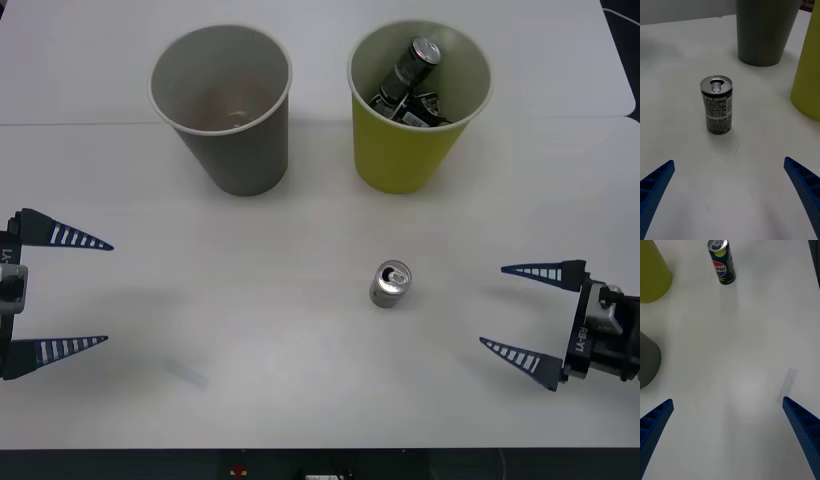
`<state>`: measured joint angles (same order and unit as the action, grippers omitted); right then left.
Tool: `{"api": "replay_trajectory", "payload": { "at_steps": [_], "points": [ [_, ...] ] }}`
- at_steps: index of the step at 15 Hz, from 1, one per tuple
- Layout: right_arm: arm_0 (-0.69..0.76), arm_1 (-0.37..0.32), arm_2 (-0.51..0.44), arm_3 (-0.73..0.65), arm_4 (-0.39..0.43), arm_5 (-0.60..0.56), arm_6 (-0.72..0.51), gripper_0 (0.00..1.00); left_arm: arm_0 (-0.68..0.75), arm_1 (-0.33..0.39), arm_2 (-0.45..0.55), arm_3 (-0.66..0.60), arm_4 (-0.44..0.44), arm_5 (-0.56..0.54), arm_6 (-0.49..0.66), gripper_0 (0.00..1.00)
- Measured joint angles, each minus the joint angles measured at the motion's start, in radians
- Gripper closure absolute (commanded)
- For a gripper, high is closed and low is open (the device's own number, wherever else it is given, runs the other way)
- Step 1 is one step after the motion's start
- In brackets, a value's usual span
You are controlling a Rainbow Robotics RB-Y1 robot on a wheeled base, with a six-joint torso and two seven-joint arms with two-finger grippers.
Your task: Put the can into the green bin and the plastic bottle into the gray bin
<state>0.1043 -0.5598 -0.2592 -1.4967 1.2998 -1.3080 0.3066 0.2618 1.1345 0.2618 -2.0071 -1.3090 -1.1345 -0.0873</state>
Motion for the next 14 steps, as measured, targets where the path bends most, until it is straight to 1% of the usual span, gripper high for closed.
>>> {"api": "replay_trajectory", "payload": {
  "at_steps": [2,6,9,11,14],
  "points": [
    [-0.038,0.026,0.008,0.089,-0.009,-0.018,0.074,0.00,0.000,0.000,0.000,0.000,0.000,0.000,0.000,0.00],
    [-0.106,0.068,0.022,0.228,-0.012,-0.041,0.182,0.00,0.000,0.000,0.000,0.000,0.000,0.000,0.000,0.00],
    [-0.165,0.120,0.027,0.342,-0.014,-0.060,0.252,0.00,0.000,0.000,0.000,0.000,0.000,0.000,0.000,0.00],
    [-0.187,0.145,0.048,0.369,-0.017,-0.059,0.262,0.00,0.000,0.000,0.000,0.000,0.000,0.000,0.000,0.00],
    [-0.204,0.174,0.076,0.371,-0.022,-0.033,0.262,0.00,0.000,0.000,0.000,0.000,0.000,0.000,0.000,0.00]
  ]
}}
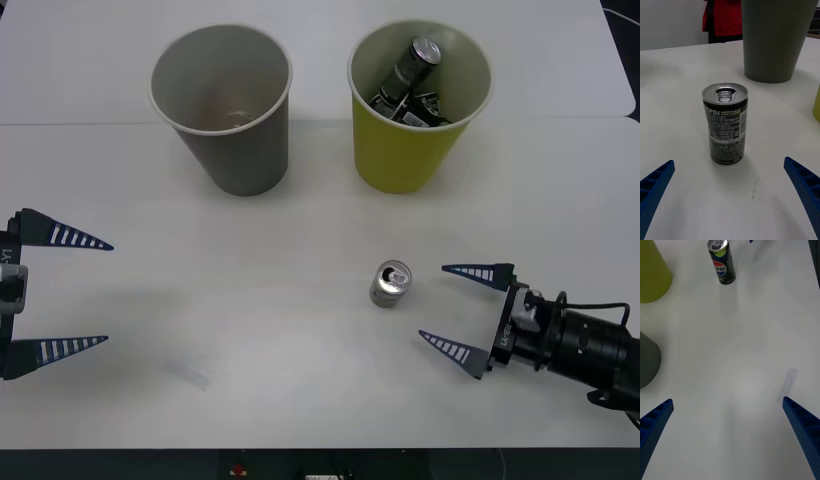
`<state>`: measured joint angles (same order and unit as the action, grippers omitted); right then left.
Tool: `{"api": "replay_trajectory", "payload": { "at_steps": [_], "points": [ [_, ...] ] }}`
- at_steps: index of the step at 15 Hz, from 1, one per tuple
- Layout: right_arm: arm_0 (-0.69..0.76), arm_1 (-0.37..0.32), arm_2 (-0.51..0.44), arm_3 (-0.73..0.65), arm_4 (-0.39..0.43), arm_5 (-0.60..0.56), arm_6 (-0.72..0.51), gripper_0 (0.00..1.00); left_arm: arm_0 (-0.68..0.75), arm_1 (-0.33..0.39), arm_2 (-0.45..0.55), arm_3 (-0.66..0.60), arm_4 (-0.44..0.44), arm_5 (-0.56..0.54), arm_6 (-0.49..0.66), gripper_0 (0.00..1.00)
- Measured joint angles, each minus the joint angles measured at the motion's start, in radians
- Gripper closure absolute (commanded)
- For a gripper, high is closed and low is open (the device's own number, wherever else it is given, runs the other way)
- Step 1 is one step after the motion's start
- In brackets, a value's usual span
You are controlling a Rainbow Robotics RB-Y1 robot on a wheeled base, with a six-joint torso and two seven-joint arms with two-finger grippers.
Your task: Put the can into the green bin and the plastic bottle into the gray bin
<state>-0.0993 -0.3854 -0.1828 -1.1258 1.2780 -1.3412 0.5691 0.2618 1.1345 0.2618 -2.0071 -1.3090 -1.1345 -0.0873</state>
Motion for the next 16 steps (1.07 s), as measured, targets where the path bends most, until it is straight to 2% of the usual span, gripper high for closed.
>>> {"api": "replay_trajectory", "payload": {
  "at_steps": [9,16],
  "points": [
    [-0.030,0.088,0.065,0.000,0.000,0.085,0.008,0.00,0.000,0.000,0.000,0.000,0.000,0.000,0.000,0.00],
    [-0.048,0.138,0.080,0.000,0.001,0.136,0.011,0.00,0.000,0.000,0.000,0.000,0.000,0.000,0.000,0.00]
  ]
}}
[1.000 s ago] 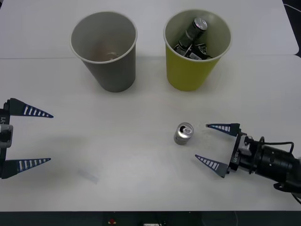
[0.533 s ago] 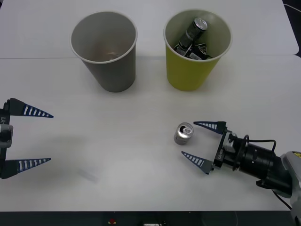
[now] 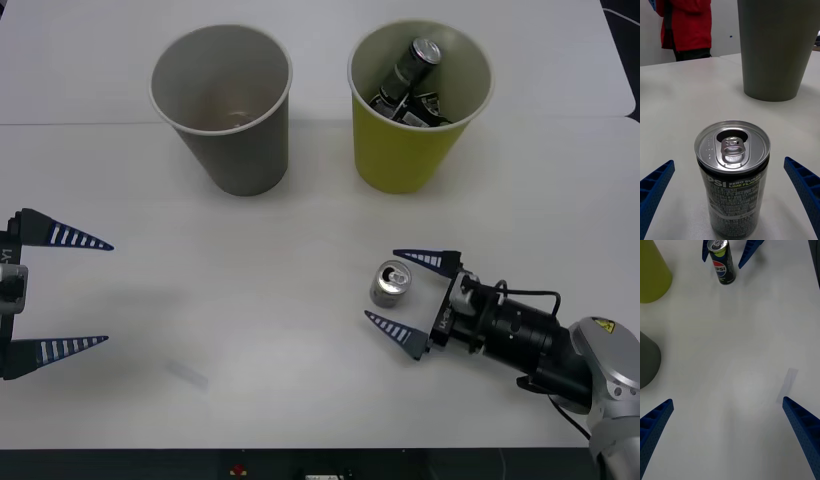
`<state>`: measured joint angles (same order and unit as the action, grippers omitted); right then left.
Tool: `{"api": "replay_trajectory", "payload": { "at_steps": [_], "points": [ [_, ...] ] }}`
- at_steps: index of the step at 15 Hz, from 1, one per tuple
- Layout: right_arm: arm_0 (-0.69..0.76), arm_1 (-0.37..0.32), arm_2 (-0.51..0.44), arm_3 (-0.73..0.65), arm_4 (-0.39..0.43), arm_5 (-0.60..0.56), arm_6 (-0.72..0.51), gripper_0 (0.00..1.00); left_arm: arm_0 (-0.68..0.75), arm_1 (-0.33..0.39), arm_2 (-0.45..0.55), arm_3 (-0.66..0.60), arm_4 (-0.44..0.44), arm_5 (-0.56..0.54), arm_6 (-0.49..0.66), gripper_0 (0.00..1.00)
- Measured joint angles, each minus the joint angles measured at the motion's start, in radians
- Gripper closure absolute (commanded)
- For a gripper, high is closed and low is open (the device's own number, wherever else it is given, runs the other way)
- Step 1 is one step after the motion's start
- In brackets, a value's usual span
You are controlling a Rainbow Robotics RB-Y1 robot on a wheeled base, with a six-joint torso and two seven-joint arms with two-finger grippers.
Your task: Put the can into the green bin and the plastic bottle into the gray bin
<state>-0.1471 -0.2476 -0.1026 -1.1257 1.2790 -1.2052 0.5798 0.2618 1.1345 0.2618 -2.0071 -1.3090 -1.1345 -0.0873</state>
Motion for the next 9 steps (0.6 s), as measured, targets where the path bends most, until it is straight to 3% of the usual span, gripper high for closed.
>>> {"api": "replay_trajectory", "payload": {
  "at_steps": [3,4,5,6,9],
  "points": [
    [0.000,0.012,0.006,0.000,-0.001,0.016,0.003,0.00,0.000,0.000,0.000,0.000,0.000,0.000,0.000,0.00],
    [0.000,0.016,0.009,0.000,0.000,0.020,0.006,0.60,0.000,0.000,0.000,0.000,0.000,0.000,0.000,0.00],
    [0.000,0.018,0.010,0.000,-0.001,0.025,0.007,0.90,0.000,0.000,0.000,0.000,0.000,0.000,0.000,0.00],
    [0.000,0.021,0.009,0.000,-0.003,0.028,0.008,1.00,0.000,0.000,0.000,0.000,0.000,0.000,0.000,0.00],
    [0.001,0.025,0.009,0.000,-0.015,0.044,0.011,1.00,0.000,0.000,0.000,0.000,0.000,0.000,0.000,0.00]
  ]
}}
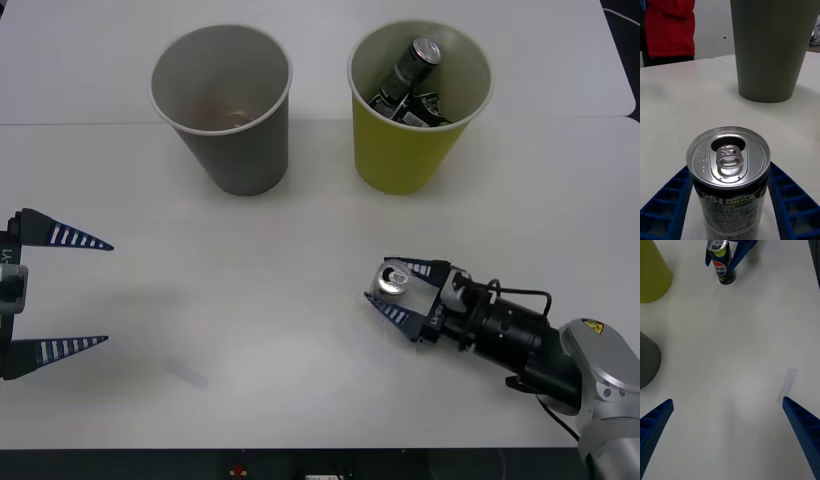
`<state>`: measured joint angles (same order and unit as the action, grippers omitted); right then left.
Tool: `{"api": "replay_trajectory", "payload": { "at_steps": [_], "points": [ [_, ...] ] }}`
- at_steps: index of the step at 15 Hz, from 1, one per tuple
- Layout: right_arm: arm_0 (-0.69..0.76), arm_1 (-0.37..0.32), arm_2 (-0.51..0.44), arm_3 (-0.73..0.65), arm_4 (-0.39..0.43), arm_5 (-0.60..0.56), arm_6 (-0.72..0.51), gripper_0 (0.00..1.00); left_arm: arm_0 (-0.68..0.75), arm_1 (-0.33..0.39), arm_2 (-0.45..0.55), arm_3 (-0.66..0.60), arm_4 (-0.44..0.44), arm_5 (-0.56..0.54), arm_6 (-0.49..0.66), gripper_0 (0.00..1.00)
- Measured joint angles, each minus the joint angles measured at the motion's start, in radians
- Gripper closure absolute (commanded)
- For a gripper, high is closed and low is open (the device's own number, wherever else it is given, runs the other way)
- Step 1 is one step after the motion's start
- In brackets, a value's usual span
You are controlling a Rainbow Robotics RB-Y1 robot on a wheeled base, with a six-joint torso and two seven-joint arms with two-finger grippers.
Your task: Put the can into the green bin and the plastic bottle into the gray bin
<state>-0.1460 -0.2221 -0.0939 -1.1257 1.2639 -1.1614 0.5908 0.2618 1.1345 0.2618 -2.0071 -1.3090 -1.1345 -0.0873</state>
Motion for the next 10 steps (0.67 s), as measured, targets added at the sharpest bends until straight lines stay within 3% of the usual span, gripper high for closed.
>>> {"api": "replay_trajectory", "payload": {
  "at_steps": [10],
  "points": [
    [0.001,-0.015,-0.001,-0.023,-0.026,-0.022,-0.031,1.00,0.000,0.000,0.000,0.000,0.000,0.000,0.000,0.00]
  ]
}}
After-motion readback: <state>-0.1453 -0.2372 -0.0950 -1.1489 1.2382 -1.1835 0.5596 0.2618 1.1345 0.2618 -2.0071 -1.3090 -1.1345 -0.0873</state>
